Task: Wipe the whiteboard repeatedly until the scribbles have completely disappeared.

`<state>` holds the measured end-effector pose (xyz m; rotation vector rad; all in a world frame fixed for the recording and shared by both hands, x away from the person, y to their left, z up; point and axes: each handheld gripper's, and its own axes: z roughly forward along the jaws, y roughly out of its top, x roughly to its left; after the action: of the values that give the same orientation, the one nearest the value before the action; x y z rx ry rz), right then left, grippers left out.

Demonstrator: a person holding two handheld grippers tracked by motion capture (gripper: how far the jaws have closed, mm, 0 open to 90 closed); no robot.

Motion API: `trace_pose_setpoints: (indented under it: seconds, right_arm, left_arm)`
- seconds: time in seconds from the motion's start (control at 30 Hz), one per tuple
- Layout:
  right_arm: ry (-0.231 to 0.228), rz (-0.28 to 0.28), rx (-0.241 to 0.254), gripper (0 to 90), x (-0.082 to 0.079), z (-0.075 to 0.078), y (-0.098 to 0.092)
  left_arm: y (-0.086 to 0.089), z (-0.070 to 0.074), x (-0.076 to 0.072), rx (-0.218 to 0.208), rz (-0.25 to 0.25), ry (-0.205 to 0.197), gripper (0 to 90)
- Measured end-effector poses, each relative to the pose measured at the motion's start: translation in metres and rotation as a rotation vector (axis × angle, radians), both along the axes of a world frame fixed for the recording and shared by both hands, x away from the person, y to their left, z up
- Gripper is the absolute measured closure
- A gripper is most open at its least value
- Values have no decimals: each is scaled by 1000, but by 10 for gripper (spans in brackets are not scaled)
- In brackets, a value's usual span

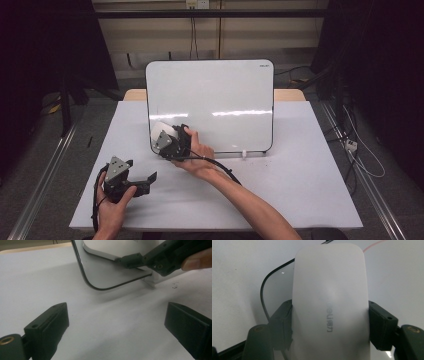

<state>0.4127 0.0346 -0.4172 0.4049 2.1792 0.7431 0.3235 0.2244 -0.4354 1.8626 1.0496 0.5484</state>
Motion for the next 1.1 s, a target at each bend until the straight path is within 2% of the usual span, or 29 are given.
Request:
trace_pose_setpoints:
  seconds: [0.07,0.2,0.3,0.37,0.4,0.43,0.47,0.67,0.93,1.1]
  right_arm:
    - [1,-4,-4,309,3,5,0]
    - [2,-21,22,309,15,17,0]
    - [-4,-33,44,309,25,29,-1]
    - [-8,-57,65,310,38,43,-4]
    - [-8,-57,65,310,38,43,-4]
    - [-12,-74,81,310,47,53,-5]
    - [-12,-74,81,310,47,53,-5]
    - [-24,-111,108,310,65,75,-4]
    - [-34,-125,95,310,65,75,1]
    - [-11,-85,56,310,60,68,7]
  left_arm:
    - [0,0,0,-1,1,0,56]
    - [2,1,0,-2,-3,6,56]
    - [3,1,-1,-8,3,-6,56]
    - [3,1,-1,-9,7,-5,56]
    - [3,1,0,-10,7,-4,56]
    - [3,1,-1,-9,6,-4,56]
    - [3,1,-1,-11,2,-6,56]
    - [5,2,0,-9,-2,1,56]
    - [3,2,-1,-9,-6,3,56]
    - [2,1,0,-10,-1,-4,56]
